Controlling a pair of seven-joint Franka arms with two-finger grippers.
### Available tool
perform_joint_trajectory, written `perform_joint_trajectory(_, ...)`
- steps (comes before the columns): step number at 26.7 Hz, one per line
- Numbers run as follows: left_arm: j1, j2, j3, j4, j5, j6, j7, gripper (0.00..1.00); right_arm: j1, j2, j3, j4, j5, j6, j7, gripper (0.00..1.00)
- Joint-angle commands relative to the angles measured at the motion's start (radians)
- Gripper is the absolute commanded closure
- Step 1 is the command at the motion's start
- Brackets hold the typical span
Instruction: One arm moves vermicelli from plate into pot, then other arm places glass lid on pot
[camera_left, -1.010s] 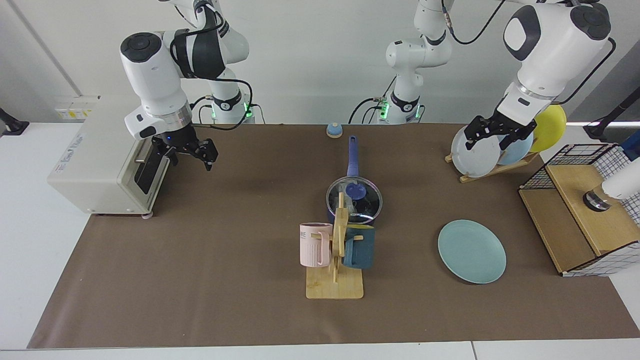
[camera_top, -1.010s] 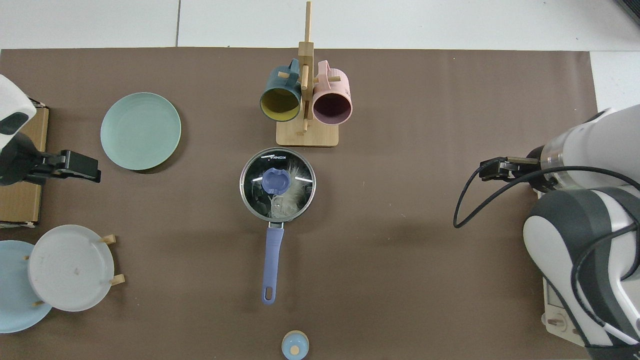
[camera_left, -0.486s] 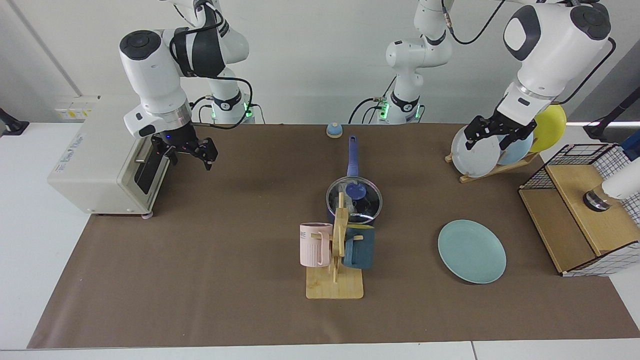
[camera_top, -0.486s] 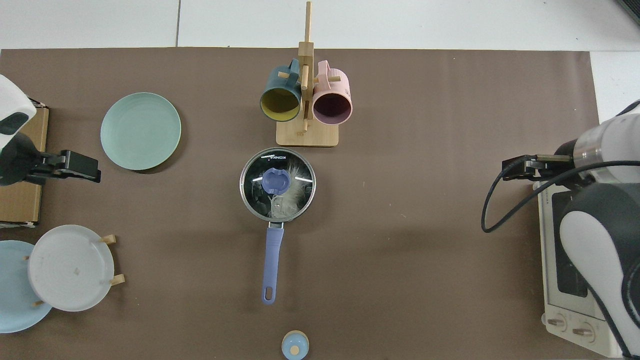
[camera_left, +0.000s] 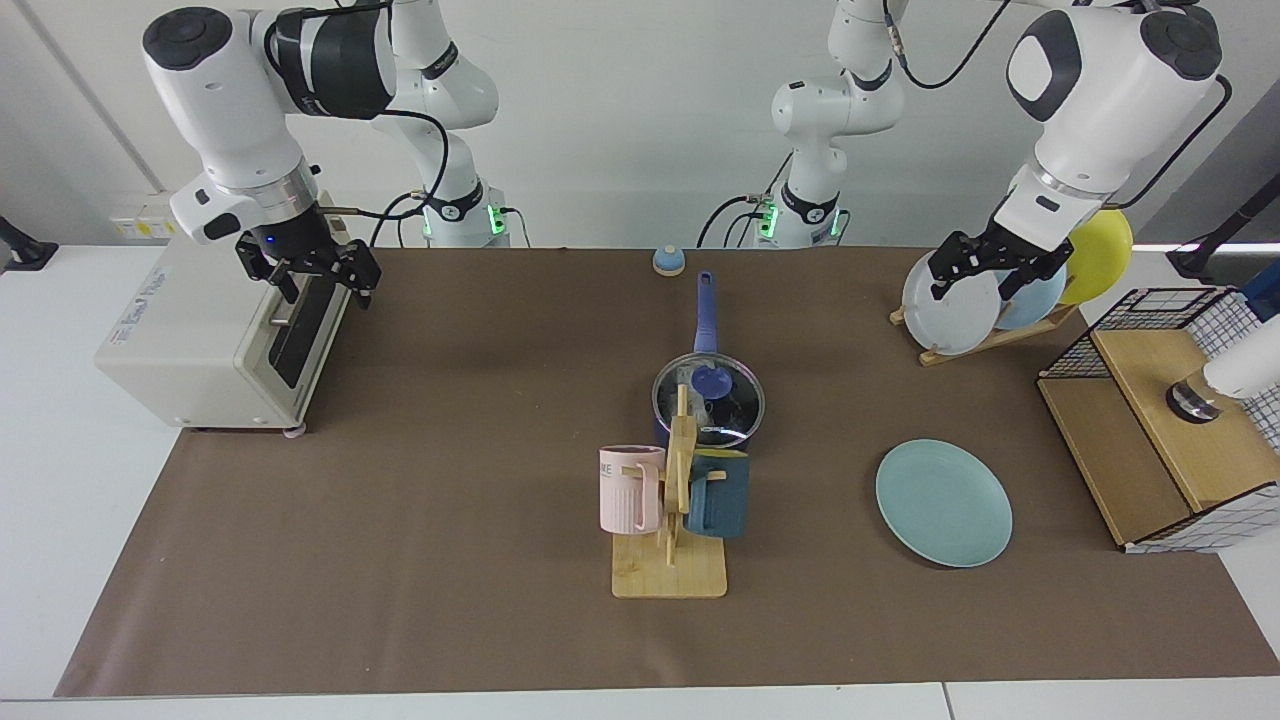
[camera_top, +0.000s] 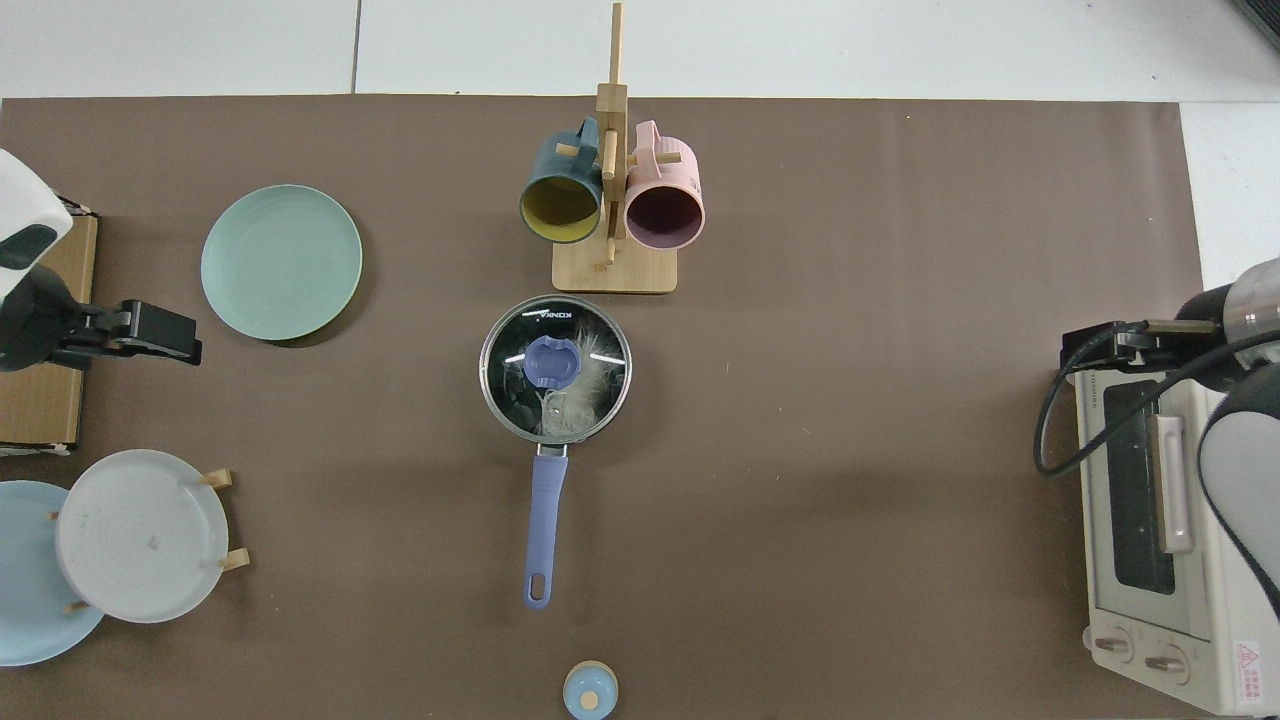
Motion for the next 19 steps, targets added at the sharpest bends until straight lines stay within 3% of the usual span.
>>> perform_joint_trajectory(1, -0.004, -0.024, 0.006, -0.032, -0.003, 0.021, 0.002, 0.00, -0.032, -0.022, 0.012, 0.000, -0.009, -0.016, -0.060, 0.00)
perform_joint_trajectory(14, -0.004, -0.024, 0.006, -0.032, -0.003, 0.021, 0.002, 0.00, -0.017, -0.009, 0.020, 0.064, -0.002, -0.031, -0.050, 0.00)
perform_joint_trajectory(19, -0.004, -0.024, 0.006, -0.032, -0.003, 0.021, 0.002, 0.00, -0.019, 0.027, 0.026, 0.119, 0.004, -0.091, -0.048, 0.00)
